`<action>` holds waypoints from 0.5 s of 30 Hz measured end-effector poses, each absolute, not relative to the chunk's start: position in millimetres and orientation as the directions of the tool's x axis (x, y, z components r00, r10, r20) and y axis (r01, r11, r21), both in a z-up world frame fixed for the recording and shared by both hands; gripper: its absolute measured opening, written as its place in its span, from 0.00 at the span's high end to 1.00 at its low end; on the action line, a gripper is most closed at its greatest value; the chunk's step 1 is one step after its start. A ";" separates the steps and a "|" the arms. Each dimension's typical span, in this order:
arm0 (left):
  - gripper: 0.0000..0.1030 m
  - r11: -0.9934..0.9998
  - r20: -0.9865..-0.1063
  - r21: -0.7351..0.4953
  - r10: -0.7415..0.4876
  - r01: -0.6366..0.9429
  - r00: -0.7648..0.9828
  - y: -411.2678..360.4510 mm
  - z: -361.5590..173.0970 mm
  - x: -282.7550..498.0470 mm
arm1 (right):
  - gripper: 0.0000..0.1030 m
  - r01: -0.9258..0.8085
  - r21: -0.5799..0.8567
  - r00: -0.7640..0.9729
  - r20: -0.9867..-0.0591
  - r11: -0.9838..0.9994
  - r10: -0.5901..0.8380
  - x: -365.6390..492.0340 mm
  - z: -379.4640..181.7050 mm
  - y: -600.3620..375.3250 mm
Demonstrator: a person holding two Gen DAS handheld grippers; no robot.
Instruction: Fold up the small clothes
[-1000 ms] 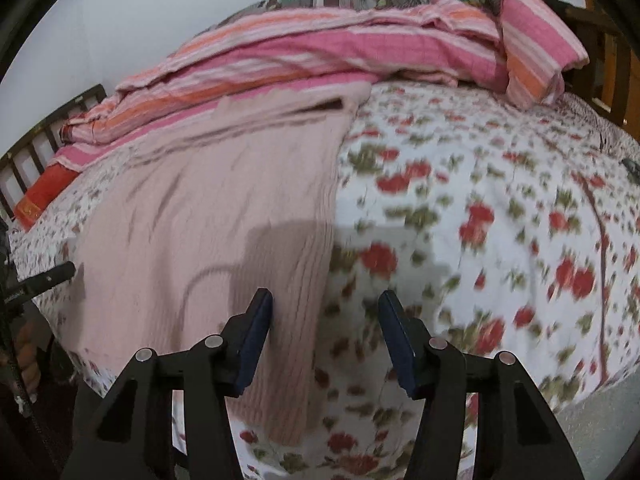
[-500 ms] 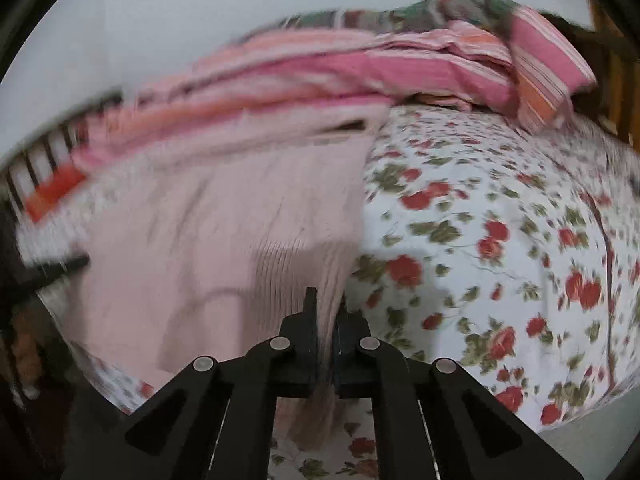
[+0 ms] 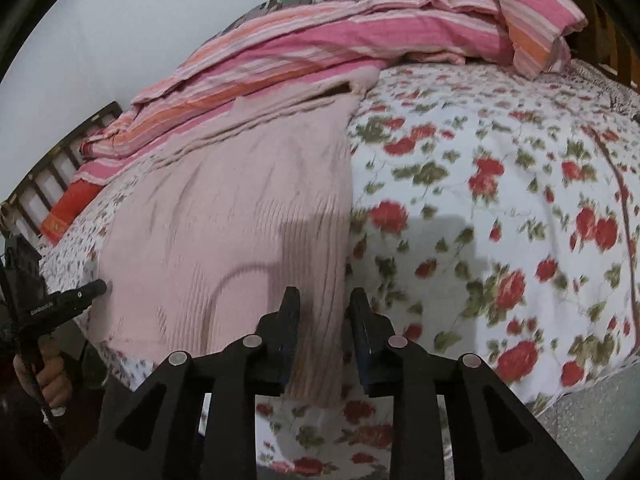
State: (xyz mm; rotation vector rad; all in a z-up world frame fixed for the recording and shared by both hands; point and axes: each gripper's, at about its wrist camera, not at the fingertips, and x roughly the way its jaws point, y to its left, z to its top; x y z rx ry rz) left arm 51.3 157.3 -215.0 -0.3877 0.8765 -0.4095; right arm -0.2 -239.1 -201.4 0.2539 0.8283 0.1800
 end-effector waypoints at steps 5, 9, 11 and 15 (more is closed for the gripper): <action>0.70 0.836 -0.638 -0.510 -0.526 0.203 0.562 153.6 -216.4 36.1 | 0.74 -0.081 0.293 0.660 -0.700 0.953 0.272 -10.0 -204.3 -235.5; 0.76 0.838 -0.642 -0.508 -0.522 0.199 0.561 147.6 -215.8 26.7 | 0.74 -0.082 0.288 0.647 -0.713 0.954 0.271 -7.7 -202.8 -230.3; 0.93 0.844 -0.646 -0.502 -0.510 0.189 0.568 148.2 -214.7 25.9 | 0.94 -0.089 0.276 0.631 -0.728 0.957 0.269 -3.2 -201.0 -225.6; 0.94 0.765 -0.533 -0.609 -0.589 0.209 0.607 169.7 -190.9 25.7 | 0.95 -0.135 0.287 0.671 -0.677 0.948 0.301 -6.1 -177.6 -224.0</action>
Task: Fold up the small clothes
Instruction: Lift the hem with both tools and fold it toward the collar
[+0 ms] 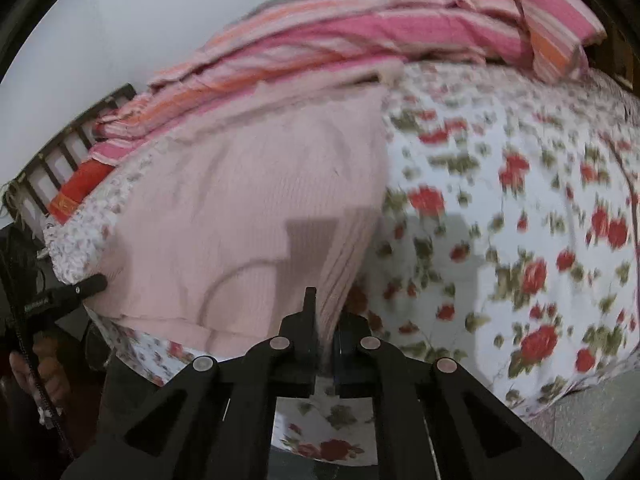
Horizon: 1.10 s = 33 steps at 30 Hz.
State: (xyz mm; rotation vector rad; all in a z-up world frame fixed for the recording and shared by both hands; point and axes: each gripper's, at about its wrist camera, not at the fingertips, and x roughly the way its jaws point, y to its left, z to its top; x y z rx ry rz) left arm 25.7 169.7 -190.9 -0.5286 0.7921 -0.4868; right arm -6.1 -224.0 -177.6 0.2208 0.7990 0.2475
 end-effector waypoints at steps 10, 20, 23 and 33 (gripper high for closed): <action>0.94 0.683 -0.354 -0.695 -0.596 0.225 0.721 193.3 -91.8 85.5 | 0.95 -0.122 0.546 0.798 -0.443 0.829 0.409 45.8 -86.4 -271.3; 0.94 0.784 -0.405 -0.601 -0.469 0.158 0.785 170.8 -66.5 181.4 | 0.95 -0.123 0.584 0.818 -0.397 0.802 0.415 143.8 -61.5 -272.5; 0.94 0.763 -0.405 -0.631 -0.477 0.139 0.780 175.1 -78.2 205.5 | 0.95 -0.132 0.605 0.821 -0.377 0.785 0.429 165.2 -67.4 -276.3; 0.94 0.827 -0.437 -0.552 -0.397 0.107 0.807 155.2 -98.8 264.2 | 0.95 -0.075 0.588 0.813 -0.432 0.806 0.391 239.2 -99.5 -270.8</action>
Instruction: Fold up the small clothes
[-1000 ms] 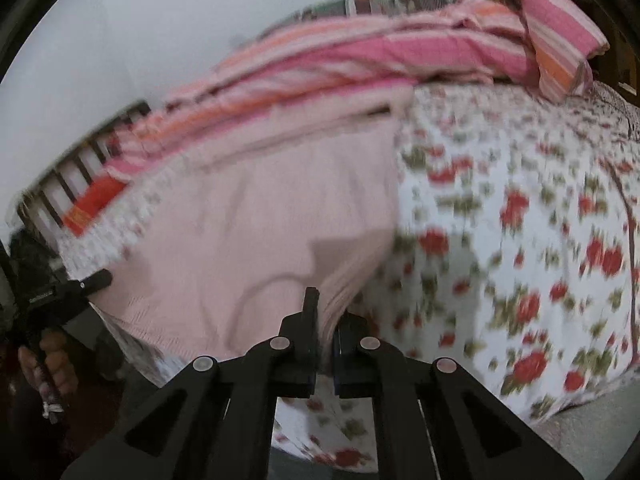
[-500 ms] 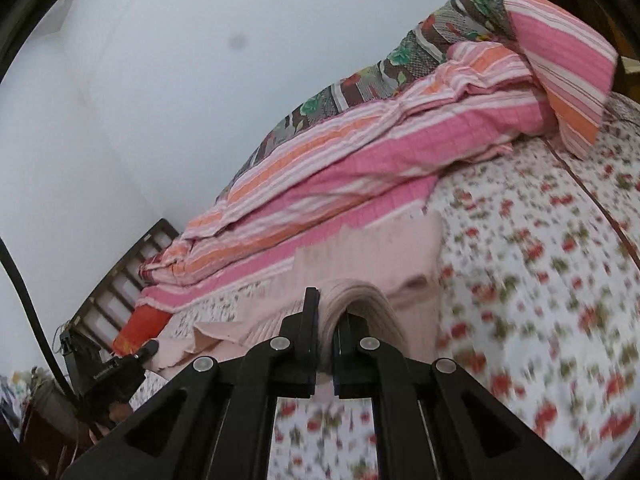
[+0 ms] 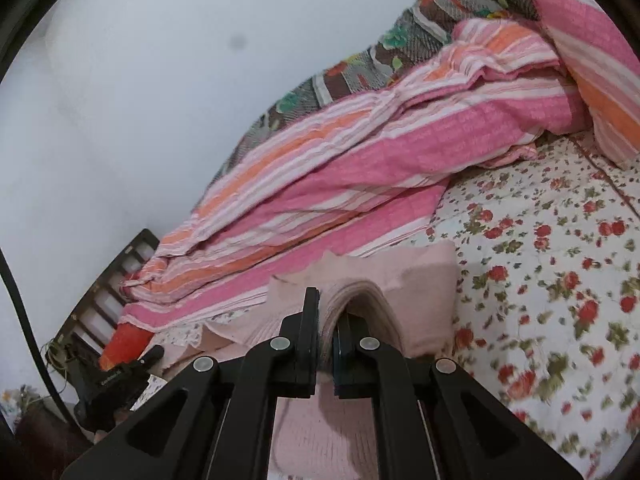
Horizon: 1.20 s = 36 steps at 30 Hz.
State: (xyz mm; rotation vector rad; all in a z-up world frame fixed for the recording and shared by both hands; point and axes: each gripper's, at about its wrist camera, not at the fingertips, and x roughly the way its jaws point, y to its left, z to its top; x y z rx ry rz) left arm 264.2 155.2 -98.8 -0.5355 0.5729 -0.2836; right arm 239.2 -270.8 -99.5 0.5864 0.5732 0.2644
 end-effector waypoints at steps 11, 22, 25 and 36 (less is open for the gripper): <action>0.91 0.843 -0.539 -0.537 -0.330 -0.014 0.775 146.2 -126.8 351.5 | 0.95 0.033 0.540 0.768 -0.552 0.841 0.324 329.4 -128.5 -263.4; 0.46 0.813 -0.481 -0.581 -0.321 -0.023 0.816 158.2 -159.4 351.0 | 0.50 -0.029 0.374 0.741 -0.614 0.927 0.272 345.9 -170.8 -237.6; 0.46 0.846 -0.516 -0.532 -0.297 -0.029 0.804 147.6 -158.2 355.4 | 0.50 -0.003 0.374 0.717 -0.645 0.928 0.263 351.1 -177.3 -239.5; 0.46 0.874 -0.540 -0.484 -0.259 -0.044 0.801 139.9 -159.4 357.4 | 0.49 0.009 0.327 0.709 -0.668 0.945 0.225 352.1 -180.2 -235.6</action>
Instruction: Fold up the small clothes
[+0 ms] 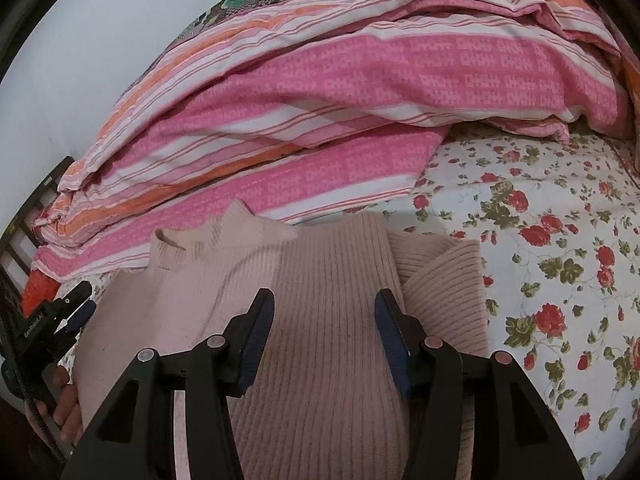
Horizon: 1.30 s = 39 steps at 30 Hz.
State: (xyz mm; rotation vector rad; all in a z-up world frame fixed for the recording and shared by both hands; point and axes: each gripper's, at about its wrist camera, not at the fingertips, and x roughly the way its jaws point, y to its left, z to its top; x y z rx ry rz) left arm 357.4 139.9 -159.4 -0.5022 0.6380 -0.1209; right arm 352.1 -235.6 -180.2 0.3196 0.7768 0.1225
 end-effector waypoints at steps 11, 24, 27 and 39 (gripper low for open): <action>0.44 0.876 -0.541 -0.480 -0.257 -0.044 0.801 138.9 -161.0 358.7 | 0.43 -0.009 0.338 0.711 -0.660 0.941 0.244 352.2 -179.2 -234.4; 0.44 0.875 -0.538 -0.481 -0.251 -0.048 0.804 138.5 -161.9 358.5 | 0.41 -0.023 0.390 0.716 -0.636 0.920 0.287 353.3 -179.6 -241.7; 0.44 0.875 -0.538 -0.481 -0.251 -0.049 0.805 138.4 -161.9 358.2 | 0.41 -0.024 0.386 0.717 -0.636 0.922 0.285 353.1 -179.4 -241.1; 0.43 0.875 -0.529 -0.483 -0.258 -0.036 0.809 136.8 -161.1 358.4 | 0.41 -0.050 0.486 0.735 -0.573 0.872 0.361 348.5 -175.1 -252.7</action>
